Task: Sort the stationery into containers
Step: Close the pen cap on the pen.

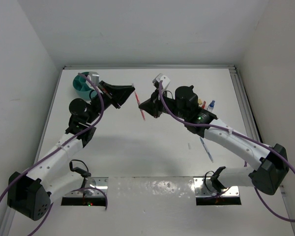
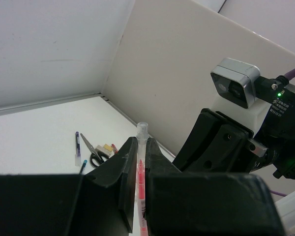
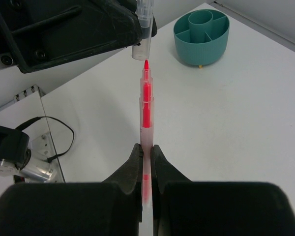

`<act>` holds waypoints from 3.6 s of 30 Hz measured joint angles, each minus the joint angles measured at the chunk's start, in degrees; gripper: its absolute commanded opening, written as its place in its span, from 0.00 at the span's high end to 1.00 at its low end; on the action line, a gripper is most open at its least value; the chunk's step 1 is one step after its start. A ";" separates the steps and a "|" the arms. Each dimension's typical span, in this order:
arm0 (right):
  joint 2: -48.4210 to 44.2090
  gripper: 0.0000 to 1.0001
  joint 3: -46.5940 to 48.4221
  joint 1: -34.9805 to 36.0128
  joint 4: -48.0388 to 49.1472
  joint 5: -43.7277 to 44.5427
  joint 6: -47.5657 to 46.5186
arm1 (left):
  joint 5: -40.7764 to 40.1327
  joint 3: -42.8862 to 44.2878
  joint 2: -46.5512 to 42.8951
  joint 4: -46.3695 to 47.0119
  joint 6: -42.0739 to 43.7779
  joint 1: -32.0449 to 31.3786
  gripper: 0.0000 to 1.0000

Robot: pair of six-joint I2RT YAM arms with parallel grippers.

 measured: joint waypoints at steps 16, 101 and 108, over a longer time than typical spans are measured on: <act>0.00 1.00 0.00 0.39 0.17 -0.02 0.00 | -0.28 -0.70 0.02 0.04 0.04 -0.09 1.00; 5.42 1.00 0.76 -1.66 13.38 -1.11 4.50 | 0.46 -0.94 2.05 -5.07 12.92 -1.16 1.00; 5.35 1.00 0.83 -2.08 18.03 -1.09 4.76 | 1.27 -1.53 3.48 -9.60 13.05 -1.44 1.00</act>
